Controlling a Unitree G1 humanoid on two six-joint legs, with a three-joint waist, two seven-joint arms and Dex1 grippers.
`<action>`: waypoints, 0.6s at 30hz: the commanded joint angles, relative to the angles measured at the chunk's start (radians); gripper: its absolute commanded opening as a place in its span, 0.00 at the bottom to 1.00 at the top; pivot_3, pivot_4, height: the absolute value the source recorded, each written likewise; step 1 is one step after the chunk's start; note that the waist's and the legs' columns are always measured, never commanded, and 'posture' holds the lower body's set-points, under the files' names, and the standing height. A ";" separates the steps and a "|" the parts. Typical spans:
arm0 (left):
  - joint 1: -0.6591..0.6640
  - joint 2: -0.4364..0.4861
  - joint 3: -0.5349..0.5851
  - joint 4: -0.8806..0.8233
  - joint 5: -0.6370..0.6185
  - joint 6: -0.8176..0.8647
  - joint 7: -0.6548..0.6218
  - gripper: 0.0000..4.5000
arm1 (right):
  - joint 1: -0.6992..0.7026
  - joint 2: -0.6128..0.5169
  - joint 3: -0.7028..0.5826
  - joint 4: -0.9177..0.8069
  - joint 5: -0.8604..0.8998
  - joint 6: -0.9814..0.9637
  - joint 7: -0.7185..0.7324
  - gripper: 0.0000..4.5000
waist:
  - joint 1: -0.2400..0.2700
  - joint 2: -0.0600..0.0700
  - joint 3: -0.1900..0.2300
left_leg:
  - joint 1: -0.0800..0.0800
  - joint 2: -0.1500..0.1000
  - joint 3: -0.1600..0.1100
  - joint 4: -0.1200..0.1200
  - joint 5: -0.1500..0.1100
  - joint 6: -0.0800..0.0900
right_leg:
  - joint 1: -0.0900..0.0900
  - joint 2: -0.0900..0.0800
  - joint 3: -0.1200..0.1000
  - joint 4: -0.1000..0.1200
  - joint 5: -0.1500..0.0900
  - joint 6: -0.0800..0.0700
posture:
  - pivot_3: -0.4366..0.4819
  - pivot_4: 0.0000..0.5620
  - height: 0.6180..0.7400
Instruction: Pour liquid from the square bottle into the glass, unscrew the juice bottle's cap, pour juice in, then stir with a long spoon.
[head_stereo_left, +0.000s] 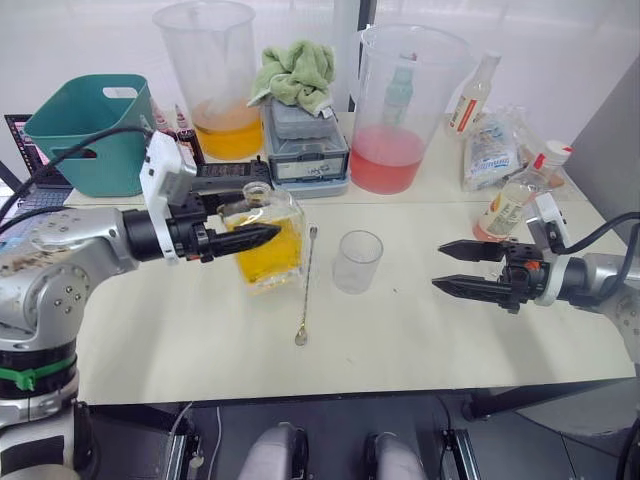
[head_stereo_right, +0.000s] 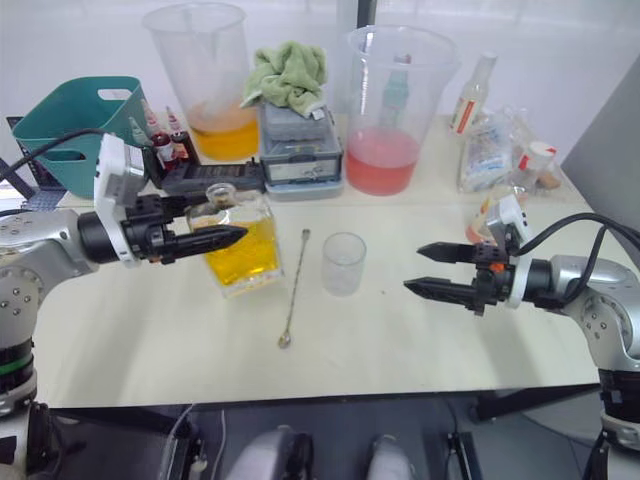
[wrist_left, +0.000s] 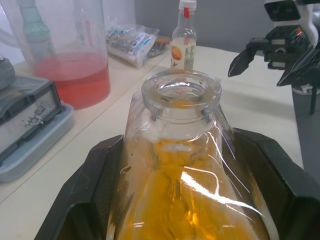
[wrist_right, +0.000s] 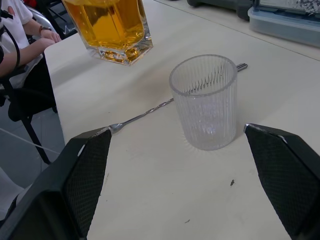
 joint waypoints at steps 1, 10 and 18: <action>-0.042 0.042 -0.050 0.021 0.099 -0.133 -0.052 0.62 | 0.008 -0.003 -0.039 -0.018 0.009 -0.018 -0.003 1.00 | 0.000 0.000 0.000 | 0.000 0.000 0.000 0.000 0.000 0.000 | 0.000 0.000 0.000 0.000 0.000 0.000 | 0.48 0.27 1.00; -0.204 -0.086 -0.273 0.267 0.456 -0.469 0.023 0.62 | 0.123 0.014 -0.097 -0.080 0.025 -0.012 -0.060 1.00 | 0.009 -0.003 0.002 | -0.002 0.000 0.001 0.000 -0.001 -0.003 | -0.001 0.000 0.000 -0.001 0.000 0.000 | 0.48 0.27 1.00; -0.298 -0.221 -0.361 0.419 0.700 -0.694 0.179 0.62 | 0.187 0.020 -0.137 -0.127 0.035 -0.013 -0.099 1.00 | 0.005 -0.004 0.002 | -0.001 0.000 0.001 0.000 0.000 0.000 | -0.001 0.000 -0.001 0.000 0.000 0.000 | 0.48 0.27 1.00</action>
